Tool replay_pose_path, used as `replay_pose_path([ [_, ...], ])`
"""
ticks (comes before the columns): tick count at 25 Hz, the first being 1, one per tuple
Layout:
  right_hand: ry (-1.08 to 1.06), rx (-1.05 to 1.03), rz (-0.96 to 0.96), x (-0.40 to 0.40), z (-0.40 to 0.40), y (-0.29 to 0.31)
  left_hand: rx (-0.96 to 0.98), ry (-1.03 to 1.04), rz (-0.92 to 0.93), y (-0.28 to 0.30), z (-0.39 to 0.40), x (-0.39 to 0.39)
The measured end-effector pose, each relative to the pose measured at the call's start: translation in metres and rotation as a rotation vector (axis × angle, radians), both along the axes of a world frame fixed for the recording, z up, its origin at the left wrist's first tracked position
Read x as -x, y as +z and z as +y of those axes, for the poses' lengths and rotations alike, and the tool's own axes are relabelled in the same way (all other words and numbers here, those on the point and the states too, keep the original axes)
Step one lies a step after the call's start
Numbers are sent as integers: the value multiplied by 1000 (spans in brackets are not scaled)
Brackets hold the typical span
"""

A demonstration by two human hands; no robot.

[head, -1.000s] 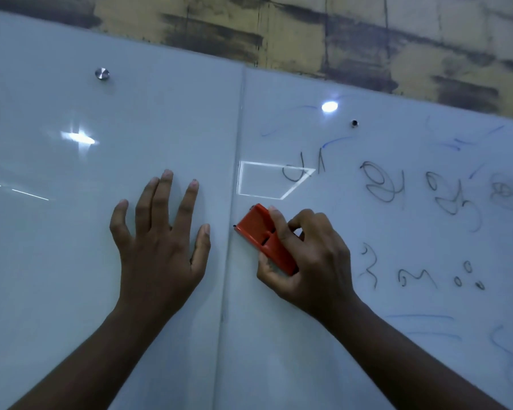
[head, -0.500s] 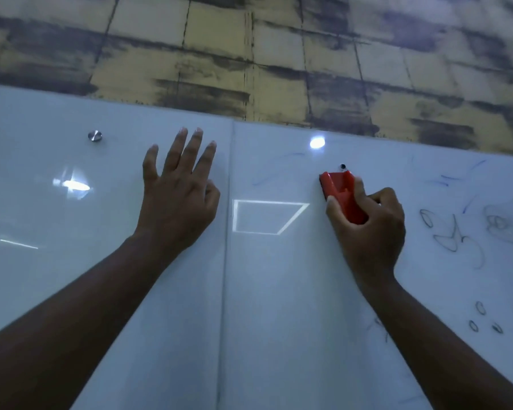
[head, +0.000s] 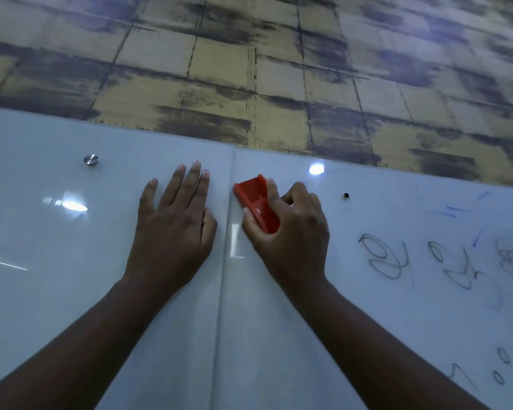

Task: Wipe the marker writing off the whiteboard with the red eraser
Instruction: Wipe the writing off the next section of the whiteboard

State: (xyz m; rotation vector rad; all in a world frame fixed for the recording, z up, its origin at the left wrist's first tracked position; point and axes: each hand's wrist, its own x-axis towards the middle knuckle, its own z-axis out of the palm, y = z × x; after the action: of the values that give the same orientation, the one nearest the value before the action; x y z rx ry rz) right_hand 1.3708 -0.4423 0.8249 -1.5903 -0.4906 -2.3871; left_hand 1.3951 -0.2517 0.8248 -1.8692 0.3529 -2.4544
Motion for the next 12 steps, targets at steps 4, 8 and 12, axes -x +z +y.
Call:
replay_pose_path([
  [4, -50, -161, 54, 2, -54, 42, 2, -22, -33, 0, 1, -1],
  [8, -9, -339, 20, 4, -95, 45, 22, -21, -44, -2, -4, -1],
  [12, 53, -445, 11, 3, -69, 53, 33, -13, -32, -4, -6, 0],
])
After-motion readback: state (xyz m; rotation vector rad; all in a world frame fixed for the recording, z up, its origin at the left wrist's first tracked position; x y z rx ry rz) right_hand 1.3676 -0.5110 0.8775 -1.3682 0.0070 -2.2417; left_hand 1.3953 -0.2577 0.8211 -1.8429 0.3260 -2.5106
